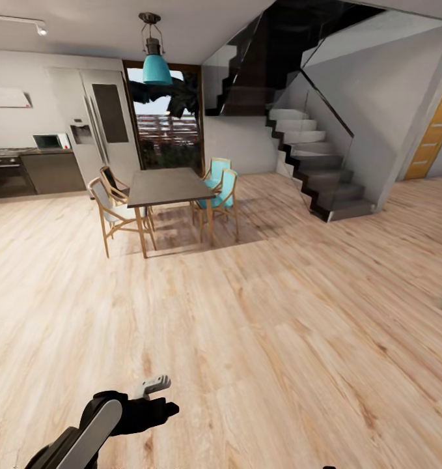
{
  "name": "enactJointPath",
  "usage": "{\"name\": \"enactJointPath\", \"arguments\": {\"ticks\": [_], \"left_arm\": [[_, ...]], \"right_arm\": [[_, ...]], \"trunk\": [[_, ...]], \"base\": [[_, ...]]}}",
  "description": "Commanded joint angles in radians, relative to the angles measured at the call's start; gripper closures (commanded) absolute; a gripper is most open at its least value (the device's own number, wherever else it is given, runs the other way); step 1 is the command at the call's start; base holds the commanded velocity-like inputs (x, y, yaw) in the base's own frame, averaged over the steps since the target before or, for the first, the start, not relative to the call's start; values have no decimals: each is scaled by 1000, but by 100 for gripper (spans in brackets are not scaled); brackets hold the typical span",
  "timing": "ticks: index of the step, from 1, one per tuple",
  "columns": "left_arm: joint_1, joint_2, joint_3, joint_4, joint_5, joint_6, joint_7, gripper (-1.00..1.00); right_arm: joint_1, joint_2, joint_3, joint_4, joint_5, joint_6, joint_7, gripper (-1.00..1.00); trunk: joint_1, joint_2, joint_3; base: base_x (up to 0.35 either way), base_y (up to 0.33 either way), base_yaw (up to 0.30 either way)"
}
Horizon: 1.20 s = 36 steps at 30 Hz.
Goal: Place each of the two pumpkins and all three candles from the living room inside a cabinet in the living room (use any cabinet), then make sure every cabinet is closed, and position the cauldron so it is next to a table in the living room.
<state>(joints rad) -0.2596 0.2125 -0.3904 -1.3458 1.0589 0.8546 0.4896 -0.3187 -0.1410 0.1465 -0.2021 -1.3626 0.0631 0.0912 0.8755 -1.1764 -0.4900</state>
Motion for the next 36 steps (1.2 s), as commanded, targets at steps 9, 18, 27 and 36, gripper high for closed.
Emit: {"name": "enactJointPath", "arguments": {"ticks": [9,18,27,36], "left_arm": [[-1,1,-2,0,10,0,11,-100],[-1,1,-2,-1,10,0,11,-100],[-1,1,-2,-2,10,0,11,-100],[-1,-2,-2,-1,10,-1,12,-100]], "right_arm": [[0,-1,10,1,-10,0,2,-100],[0,-2,10,0,-9,2,2,-100],[0,-2,11,1,-9,3,0,-100],[0,-2,12,0,-8,1,2,-100]], "trunk": [[0,-1,-1],[0,-1,-1],[0,-1,-1],[0,-1,-1]], "base": [[46,-6,49],[81,11,1],[61,14,0],[28,9,0]]}}
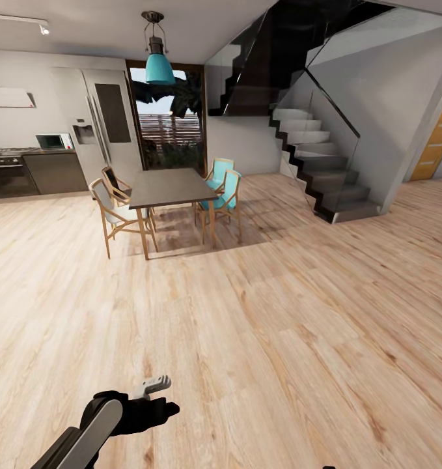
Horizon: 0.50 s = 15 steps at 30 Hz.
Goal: Place each of the two pumpkins and all three candles from the living room inside a cabinet in the living room (use any cabinet), then make sure every cabinet is closed, and position the cauldron so it is next to a table in the living room.
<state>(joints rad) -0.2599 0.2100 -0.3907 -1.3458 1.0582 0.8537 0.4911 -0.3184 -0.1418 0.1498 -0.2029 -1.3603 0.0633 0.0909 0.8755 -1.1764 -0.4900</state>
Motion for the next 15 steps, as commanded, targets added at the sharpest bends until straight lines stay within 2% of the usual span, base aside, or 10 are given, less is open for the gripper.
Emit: {"name": "enactJointPath", "arguments": {"ticks": [1,6,12,15], "left_arm": [[-1,1,-2,-1,10,0,10,-100],[-1,0,-3,0,5,-1,11,-100],[-1,-2,-1,1,-51,-1,10,-100],[-1,-10,-2,2,-63,-1,11,-100]], "right_arm": [[-1,-1,8,0,-10,1,3,-100],[-1,-1,9,0,-10,1,3,-100],[-1,-1,10,0,-10,1,3,-100],[-1,-2,10,0,-10,1,3,-100]], "trunk": [[0,-1,-1],[0,-1,-1],[0,-1,-1],[4,-8,-4]], "base": [[3,1,0],[1,0,0],[0,0,0],[0,0,0]]}}
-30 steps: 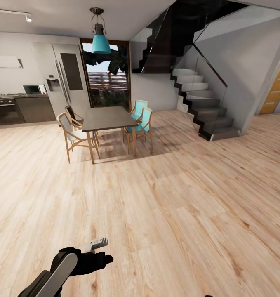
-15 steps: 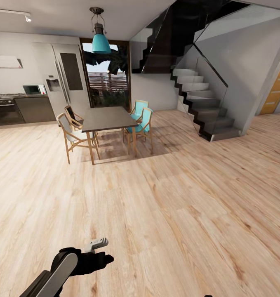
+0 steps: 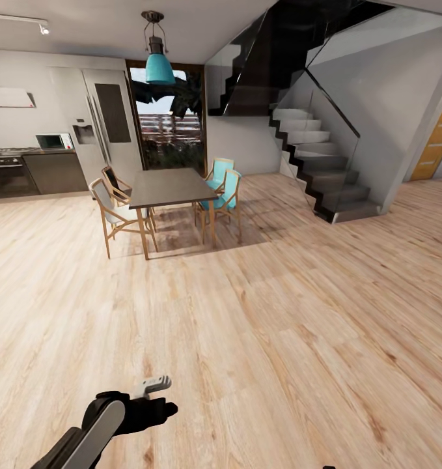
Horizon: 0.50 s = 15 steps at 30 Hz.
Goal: Place each of the two pumpkins and all three candles from the living room inside a cabinet in the living room (use any cabinet), then make sure every cabinet is closed, and position the cauldron so it is next to a table in the living room.
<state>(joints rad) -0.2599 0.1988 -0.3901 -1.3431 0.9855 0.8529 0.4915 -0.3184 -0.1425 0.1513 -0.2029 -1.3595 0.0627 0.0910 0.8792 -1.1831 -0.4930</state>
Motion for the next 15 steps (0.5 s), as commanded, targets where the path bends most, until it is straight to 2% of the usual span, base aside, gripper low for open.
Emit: {"name": "enactJointPath", "arguments": {"ticks": [1,5,7,8,12,15], "left_arm": [[-1,-1,-2,-1,9,0,11,-100],[-1,-5,-4,-1,4,0,11,-100],[-1,-6,-7,0,3,0,16,-100],[-1,-7,-9,1,3,-3,39,-100],[-1,-11,-10,1,4,-10,72,-100],[-1,-15,-11,1,5,-15,79,-100]], "right_arm": [[-1,-1,8,0,-10,1,3,-100],[0,0,15,0,-7,1,0,-100],[1,0,47,0,15,2,-5,-100],[1,4,85,-1,44,-14,-3,-100],[1,5,109,-1,65,-71,1,-100],[1,6,145,-1,106,-92,2,-100]], "trunk": [[4,-8,-4],[19,-36,-17],[27,-50,-23],[31,-57,-26],[46,-85,-39],[58,-106,-48]], "base": [[0,0,0],[0,0,0],[0,0,0],[0,0,0],[0,0,0],[0,0,0]]}}
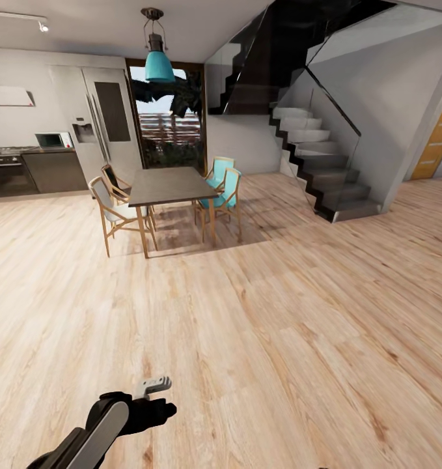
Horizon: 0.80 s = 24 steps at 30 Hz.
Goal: Place each of the two pumpkins and all three candles from the living room inside a cabinet in the living room (use any cabinet), then make sure every cabinet is closed, and position the cauldron so it is next to a table in the living room.
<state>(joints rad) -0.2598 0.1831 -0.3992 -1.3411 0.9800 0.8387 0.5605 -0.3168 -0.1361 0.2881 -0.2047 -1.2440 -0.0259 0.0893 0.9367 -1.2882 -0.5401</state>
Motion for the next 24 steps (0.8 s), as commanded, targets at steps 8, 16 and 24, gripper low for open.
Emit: {"name": "enactJointPath", "arguments": {"ticks": [8,16,24], "left_arm": [[-1,-28,-16,95,7,-69,13,-100],[-1,-47,-15,230,-145,-224,3,-100],[-1,-85,-16,455,-225,-434,-6,-100]], "right_arm": [[-1,-7,30,-17,38,-4,-4,-100],[-1,-10,33,-168,123,26,-18,-100],[0,-10,41,-604,242,125,-266,-100]], "trunk": [[31,-57,-26],[61,-113,-51],[92,-169,-76]], "base": [[0,0,0],[0,0,0],[0,0,0]]}}
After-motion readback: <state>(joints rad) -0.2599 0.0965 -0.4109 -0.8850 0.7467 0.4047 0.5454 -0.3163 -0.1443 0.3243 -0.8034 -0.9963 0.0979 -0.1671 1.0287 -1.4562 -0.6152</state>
